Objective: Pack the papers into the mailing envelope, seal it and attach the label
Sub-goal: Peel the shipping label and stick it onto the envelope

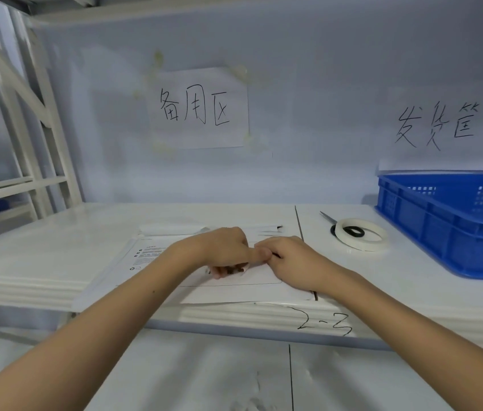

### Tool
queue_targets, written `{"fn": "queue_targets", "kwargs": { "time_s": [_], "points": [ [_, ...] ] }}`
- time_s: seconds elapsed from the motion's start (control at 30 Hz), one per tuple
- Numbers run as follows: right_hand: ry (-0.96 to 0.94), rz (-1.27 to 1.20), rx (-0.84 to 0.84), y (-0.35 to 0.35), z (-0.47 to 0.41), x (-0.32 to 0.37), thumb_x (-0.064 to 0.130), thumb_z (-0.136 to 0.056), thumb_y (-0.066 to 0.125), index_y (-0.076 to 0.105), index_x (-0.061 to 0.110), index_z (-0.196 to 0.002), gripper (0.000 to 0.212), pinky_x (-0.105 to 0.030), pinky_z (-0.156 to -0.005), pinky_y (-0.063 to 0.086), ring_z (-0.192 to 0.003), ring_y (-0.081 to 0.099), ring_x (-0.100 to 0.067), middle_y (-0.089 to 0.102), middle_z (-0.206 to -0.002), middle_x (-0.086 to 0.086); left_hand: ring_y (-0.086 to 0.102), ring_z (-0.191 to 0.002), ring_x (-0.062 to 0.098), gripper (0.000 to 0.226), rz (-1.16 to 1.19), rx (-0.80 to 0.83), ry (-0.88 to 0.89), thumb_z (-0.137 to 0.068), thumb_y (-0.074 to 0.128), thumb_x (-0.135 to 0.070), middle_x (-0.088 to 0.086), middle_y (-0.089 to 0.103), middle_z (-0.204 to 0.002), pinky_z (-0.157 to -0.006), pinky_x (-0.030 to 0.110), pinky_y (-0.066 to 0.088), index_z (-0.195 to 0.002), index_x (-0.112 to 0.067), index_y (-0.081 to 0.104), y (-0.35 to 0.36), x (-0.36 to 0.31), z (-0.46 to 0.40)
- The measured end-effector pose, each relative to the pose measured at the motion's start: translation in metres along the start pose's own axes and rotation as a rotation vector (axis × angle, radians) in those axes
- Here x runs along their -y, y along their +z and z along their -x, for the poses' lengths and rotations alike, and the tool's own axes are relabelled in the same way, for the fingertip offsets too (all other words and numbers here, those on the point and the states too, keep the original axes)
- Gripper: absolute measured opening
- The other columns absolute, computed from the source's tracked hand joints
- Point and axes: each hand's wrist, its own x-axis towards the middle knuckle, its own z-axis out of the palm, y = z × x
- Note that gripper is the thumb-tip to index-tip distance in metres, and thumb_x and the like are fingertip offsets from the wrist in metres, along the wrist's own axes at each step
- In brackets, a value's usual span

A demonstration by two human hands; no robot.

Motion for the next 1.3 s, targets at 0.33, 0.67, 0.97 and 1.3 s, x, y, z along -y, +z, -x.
{"fn": "queue_targets", "kwargs": {
  "time_s": [0.33, 0.67, 0.97, 1.3],
  "points": [
    [-0.032, 0.021, -0.029, 0.003, -0.002, -0.001, 0.005, -0.095, 0.04, 0.056, 0.001, -0.077, 0.024, -0.02, -0.057, 0.033, -0.067, 0.042, -0.017, 0.051, -0.073, -0.005, 0.048, -0.041, 0.013, 0.043, 0.039, 0.144, -0.002, -0.093, 0.062, -0.033, -0.002, 0.052, -0.05, -0.047, 0.021, 0.046, -0.057, -0.012, 0.053, -0.011, 0.0, -0.008],
    [-0.089, 0.164, 0.075, 0.007, -0.005, -0.005, 0.024, -0.099, 0.033, 0.057, 0.025, -0.132, 0.04, -0.031, -0.096, 0.041, -0.118, 0.048, -0.014, 0.061, -0.116, 0.0, 0.04, -0.041, 0.015, 0.038, 0.315, 0.069, -0.009, -0.084, 0.064, -0.018, -0.002, 0.042, -0.045, -0.045, 0.022, 0.032, -0.049, -0.017, 0.05, -0.007, 0.021, -0.008],
    [-0.055, 0.227, 0.07, 0.007, -0.004, -0.004, 0.029, -0.1, 0.034, 0.063, 0.007, -0.099, 0.037, -0.031, -0.095, 0.042, -0.106, 0.052, -0.014, 0.06, -0.11, 0.002, 0.033, -0.04, 0.015, 0.036, 0.648, -0.074, 0.049, -0.084, 0.063, -0.012, 0.0, 0.036, -0.045, -0.043, 0.025, 0.025, -0.051, -0.014, 0.05, 0.005, 0.038, -0.008],
    [-0.047, 0.224, 0.089, 0.006, -0.004, -0.001, 0.03, -0.1, 0.032, 0.061, 0.012, -0.098, 0.034, -0.037, -0.097, 0.043, -0.107, 0.053, -0.019, 0.058, -0.11, -0.002, 0.027, -0.035, 0.015, 0.042, 0.899, -0.155, 0.048, -0.088, 0.055, -0.007, -0.002, 0.025, -0.043, -0.04, 0.022, 0.02, -0.048, -0.017, 0.045, 0.003, 0.049, -0.01]
  ]
}}
